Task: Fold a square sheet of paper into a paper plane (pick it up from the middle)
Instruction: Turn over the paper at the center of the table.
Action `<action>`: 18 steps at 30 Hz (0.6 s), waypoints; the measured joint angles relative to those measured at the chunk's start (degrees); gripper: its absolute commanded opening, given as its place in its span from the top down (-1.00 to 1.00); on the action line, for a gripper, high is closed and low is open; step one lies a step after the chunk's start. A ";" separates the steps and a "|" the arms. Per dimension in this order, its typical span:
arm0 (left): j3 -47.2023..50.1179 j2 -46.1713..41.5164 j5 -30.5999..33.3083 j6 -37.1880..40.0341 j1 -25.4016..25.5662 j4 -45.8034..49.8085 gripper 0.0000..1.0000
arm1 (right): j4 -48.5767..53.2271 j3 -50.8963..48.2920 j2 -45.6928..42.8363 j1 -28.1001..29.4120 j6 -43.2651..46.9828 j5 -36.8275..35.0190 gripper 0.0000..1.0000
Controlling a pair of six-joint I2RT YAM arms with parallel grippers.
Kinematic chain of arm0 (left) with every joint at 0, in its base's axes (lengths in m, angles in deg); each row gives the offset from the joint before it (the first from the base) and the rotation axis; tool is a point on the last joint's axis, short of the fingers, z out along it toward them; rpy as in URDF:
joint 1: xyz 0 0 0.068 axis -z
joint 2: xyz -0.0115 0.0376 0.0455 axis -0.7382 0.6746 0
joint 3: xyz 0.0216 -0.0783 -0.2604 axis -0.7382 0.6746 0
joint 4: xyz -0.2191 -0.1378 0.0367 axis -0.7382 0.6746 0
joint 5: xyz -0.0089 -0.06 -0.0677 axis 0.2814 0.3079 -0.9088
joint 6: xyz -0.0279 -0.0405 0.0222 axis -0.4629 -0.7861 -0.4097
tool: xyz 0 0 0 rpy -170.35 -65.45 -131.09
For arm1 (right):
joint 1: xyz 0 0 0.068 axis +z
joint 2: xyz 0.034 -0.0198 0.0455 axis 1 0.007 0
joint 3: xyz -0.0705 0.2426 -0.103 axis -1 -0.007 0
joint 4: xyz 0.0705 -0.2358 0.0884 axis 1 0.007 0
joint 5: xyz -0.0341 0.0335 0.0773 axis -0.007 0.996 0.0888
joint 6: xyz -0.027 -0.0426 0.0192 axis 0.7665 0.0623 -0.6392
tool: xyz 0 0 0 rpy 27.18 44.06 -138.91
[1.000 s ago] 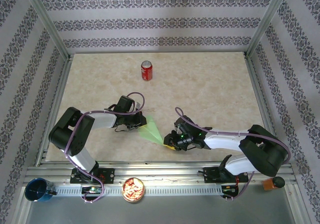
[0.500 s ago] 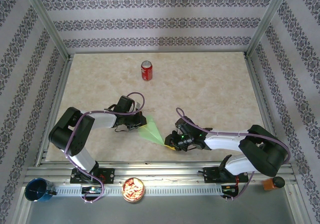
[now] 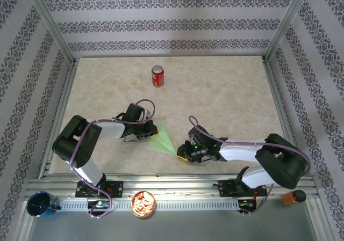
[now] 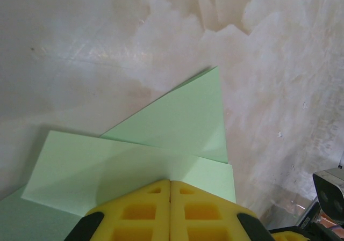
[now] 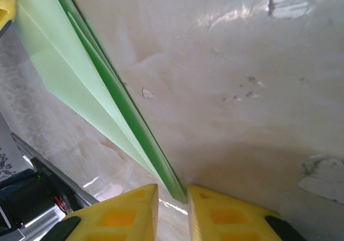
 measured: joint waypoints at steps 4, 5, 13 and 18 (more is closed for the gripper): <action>0.02 0.00 0.00 -0.07 0.00 0.00 0.87 | 0.00 0.13 0.31 0.00 0.02 0.37 0.56; 0.02 0.00 0.00 -0.07 0.00 0.00 0.87 | 0.15 0.17 0.31 0.00 0.04 0.33 0.55; 0.13 -0.07 0.11 -0.15 0.00 -0.09 0.87 | 1.01 0.04 -1.88 0.63 0.24 -1.14 0.51; 0.90 -0.22 0.00 -0.81 -0.11 -1.46 0.87 | 0.79 -0.44 -1.36 0.63 0.22 -0.92 0.50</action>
